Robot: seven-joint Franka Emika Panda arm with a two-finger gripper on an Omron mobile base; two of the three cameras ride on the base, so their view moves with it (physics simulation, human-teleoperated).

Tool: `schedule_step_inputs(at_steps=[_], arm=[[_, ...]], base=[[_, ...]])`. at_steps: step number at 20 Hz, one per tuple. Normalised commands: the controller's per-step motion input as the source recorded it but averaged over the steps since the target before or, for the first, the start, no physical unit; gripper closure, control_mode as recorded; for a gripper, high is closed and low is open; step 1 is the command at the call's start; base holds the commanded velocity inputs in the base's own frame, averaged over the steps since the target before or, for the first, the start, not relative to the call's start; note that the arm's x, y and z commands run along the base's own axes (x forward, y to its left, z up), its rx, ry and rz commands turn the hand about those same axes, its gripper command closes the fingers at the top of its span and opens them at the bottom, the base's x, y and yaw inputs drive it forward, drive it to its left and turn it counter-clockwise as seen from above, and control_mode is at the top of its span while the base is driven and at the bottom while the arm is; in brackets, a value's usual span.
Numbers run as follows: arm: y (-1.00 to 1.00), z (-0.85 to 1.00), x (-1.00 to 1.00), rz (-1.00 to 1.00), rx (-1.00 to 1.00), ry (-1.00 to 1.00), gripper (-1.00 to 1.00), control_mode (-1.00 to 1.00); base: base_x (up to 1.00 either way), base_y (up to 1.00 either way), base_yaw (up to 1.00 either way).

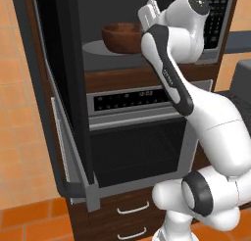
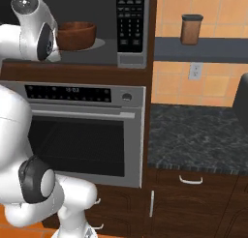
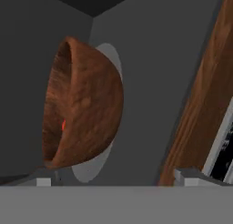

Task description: Pick the tomato from the sink and place it in the bowl. Then pick the bowl and place it in the microwave. Then close the microwave door and press the start button.

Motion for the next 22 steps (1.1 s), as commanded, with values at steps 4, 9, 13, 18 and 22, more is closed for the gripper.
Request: schedule_step_inputs(at_steps=[4, 9, 13, 18, 22], arm=[[-0.01, -0.22, -0.11, 0.0, -0.15, -0.06, -1.0, -1.0], [0.0, -0.13, 0.03, -0.05, -0.32, -0.13, -1.0, -1.0], [0.0, -0.37, 0.0, 0.0, -0.37, 0.0, -1.0, -1.0], [0.16, -0.44, 0.0, -0.1, -0.42, -0.01, -1.0, -1.0], [0.44, -0.43, 0.0, -0.14, -0.46, 0.0, -1.0, -1.0]], base=[[0.0, 0.0, 0.0], [0.0, 0.0, 0.0], [0.0, 0.0, 0.0], [0.0, 0.0, 0.0], [0.0, 0.0, 0.0]])
